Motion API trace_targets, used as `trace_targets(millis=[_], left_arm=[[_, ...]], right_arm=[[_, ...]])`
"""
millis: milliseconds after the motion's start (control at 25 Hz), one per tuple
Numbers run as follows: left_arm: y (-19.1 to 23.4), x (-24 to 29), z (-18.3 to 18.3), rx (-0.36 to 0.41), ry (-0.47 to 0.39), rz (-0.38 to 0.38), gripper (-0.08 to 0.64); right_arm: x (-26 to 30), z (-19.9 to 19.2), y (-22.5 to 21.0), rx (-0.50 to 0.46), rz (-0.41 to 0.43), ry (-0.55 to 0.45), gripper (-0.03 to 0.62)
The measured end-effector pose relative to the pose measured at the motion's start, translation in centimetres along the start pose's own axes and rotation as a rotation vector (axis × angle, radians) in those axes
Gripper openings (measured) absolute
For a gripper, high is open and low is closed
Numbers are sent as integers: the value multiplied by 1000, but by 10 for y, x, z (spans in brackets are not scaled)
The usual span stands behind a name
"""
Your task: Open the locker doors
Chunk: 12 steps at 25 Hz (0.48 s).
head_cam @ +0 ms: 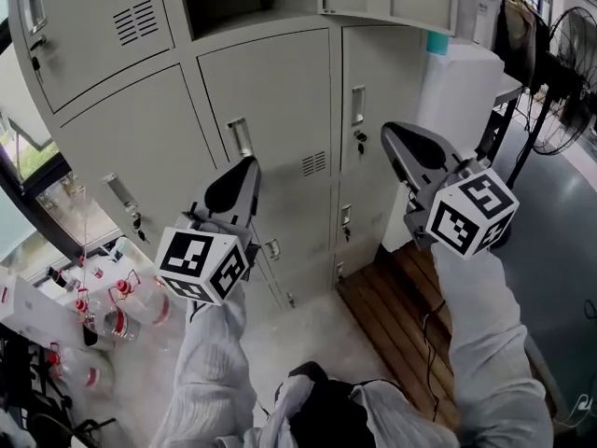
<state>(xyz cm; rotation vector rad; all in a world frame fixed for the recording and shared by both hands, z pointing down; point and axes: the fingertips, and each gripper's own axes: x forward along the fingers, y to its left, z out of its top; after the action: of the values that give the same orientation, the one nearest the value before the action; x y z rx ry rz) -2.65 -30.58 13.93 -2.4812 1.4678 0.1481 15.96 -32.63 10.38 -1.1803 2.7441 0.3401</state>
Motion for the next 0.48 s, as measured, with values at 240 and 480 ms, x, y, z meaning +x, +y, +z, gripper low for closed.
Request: trace_targets(millis=[240, 480], left_arm=[[5, -28, -44, -46, 65, 9, 12], [9, -67, -78, -67, 131, 0, 12]], right_arm=[[3, -54, 43, 93, 55, 54, 0], [-4, -94, 82, 102, 43, 114, 0]])
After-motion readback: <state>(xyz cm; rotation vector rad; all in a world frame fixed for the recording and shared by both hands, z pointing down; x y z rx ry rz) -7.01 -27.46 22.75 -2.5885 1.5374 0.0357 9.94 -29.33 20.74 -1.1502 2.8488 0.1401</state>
